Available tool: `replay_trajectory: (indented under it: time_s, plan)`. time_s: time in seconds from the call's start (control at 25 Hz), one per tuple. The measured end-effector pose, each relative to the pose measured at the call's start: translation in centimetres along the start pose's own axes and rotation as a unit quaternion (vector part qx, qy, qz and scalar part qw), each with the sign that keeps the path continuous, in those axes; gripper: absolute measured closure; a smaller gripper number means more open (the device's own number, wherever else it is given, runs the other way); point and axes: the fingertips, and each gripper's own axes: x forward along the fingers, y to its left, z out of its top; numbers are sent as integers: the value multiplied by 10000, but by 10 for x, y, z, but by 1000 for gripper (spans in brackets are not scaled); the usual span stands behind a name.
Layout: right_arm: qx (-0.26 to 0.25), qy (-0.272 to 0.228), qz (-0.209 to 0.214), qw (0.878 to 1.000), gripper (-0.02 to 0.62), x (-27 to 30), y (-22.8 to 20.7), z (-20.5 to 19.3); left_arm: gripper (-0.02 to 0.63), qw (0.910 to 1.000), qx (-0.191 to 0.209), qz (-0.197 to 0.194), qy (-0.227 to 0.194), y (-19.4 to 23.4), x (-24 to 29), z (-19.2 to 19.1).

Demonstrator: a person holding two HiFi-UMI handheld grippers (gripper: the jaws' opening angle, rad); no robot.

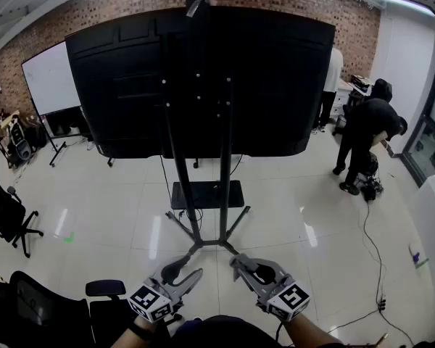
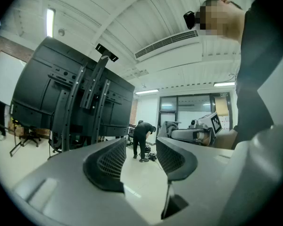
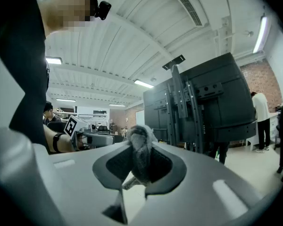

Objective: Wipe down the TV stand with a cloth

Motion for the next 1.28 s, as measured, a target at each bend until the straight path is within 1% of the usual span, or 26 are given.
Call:
replay_trajectory:
  time_s: [0.28, 0.4, 0.6, 0.76, 0.88, 1.0, 1.16, 1.28]
  plan:
    - [-3, -83, -52, 10000, 535, 7, -14, -2, 383, 9999, 145, 71, -14, 13, 4, 3]
    - [-21, -98, 47, 9999, 535, 18, -14, 3, 383, 9999, 122, 74, -41, 22, 7, 2]
    - [4, -86, 13, 10000, 535, 41, -27, 2, 383, 9999, 89, 64, -33, 47, 20, 8]
    - [-63, -47, -51, 10000, 535, 70, -45, 5, 383, 10000, 70, -16, -68, 85, 36, 12]
    - [-94, -10, -113, 9999, 535, 98, -64, 10, 383, 9998, 113, -96, -119, 116, 53, 25]
    - [-120, 33, -190, 9997, 535, 134, -85, 16, 383, 9996, 130, -171, -156, 151, 66, 38]
    - [-225, -69, -276, 9993, 535, 185, -107, 32, 383, 9990, 159, -397, -134, 201, 80, 46]
    - [-280, -95, -351, 9989, 535, 217, -122, 39, 383, 9985, 242, -482, -94, 233, 89, 58]
